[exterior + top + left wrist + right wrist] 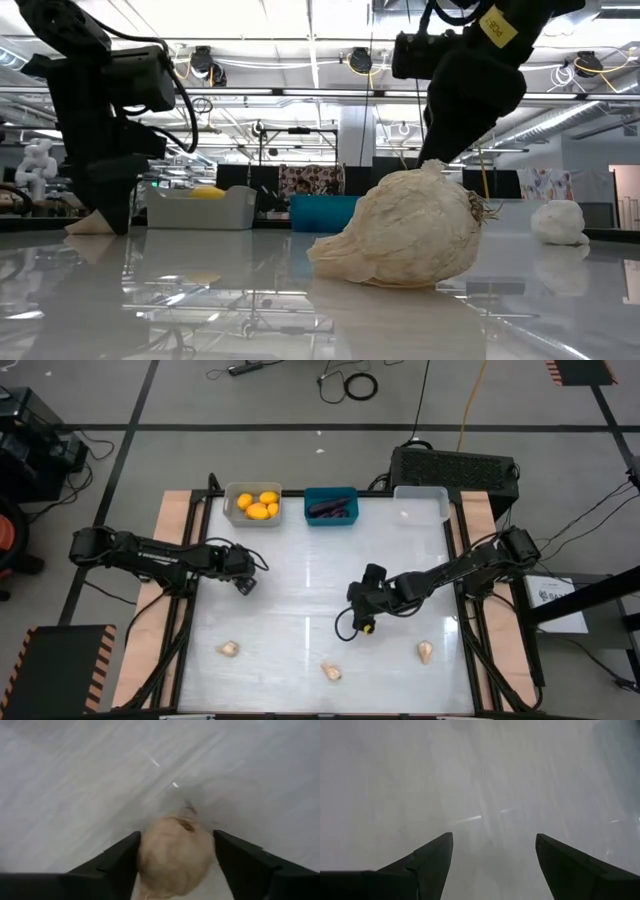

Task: Sort produce into baskets
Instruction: Put the top left garlic into the transparent bin

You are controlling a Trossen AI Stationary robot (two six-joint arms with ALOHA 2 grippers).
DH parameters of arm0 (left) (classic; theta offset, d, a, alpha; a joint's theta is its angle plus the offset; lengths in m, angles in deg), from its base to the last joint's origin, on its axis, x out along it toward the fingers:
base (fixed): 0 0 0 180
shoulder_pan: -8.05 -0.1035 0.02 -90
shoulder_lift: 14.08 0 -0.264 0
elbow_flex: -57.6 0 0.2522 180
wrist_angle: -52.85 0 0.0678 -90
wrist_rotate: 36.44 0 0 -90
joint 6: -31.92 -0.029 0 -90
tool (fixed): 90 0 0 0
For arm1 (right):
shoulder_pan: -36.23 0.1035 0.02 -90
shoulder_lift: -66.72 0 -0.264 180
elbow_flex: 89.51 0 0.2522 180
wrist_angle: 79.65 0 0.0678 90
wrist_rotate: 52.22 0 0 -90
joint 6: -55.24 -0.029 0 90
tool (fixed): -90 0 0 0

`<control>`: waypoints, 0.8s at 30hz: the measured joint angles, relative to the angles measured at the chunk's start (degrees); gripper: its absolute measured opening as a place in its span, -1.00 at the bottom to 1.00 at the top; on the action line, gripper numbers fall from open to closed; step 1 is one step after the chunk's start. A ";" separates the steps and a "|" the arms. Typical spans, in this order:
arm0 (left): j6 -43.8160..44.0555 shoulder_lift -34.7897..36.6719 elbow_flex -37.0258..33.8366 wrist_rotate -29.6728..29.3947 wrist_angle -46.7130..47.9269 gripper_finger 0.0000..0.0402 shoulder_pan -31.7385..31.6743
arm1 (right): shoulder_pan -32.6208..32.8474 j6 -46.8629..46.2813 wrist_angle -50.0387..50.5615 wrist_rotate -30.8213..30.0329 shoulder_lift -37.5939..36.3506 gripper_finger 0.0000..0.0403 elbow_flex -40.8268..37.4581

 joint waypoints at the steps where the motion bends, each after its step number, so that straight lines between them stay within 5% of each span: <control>1: 0.00 0.00 0.00 0.12 -0.04 0.16 0.00 | 0.00 -0.40 0.35 -0.02 0.00 0.37 0.00; 7: -0.09 0.01 -0.06 0.83 -0.95 -0.25 0.04 | 0.00 -1.64 1.54 -0.01 0.00 0.37 0.00; 11: -1.37 -0.08 -0.30 1.40 -5.70 -0.31 0.04 | 0.21 -4.20 2.21 0.00 0.00 0.37 0.02; 21: -17.90 -1.81 0.63 4.70 -50.58 -0.24 -1.02 | 5.79 -17.24 9.23 -0.04 0.00 0.37 0.02; 24: -22.93 -6.08 6.23 5.39 -53.07 -0.24 -2.35 | 8.70 -21.84 9.99 -0.04 0.00 0.37 0.02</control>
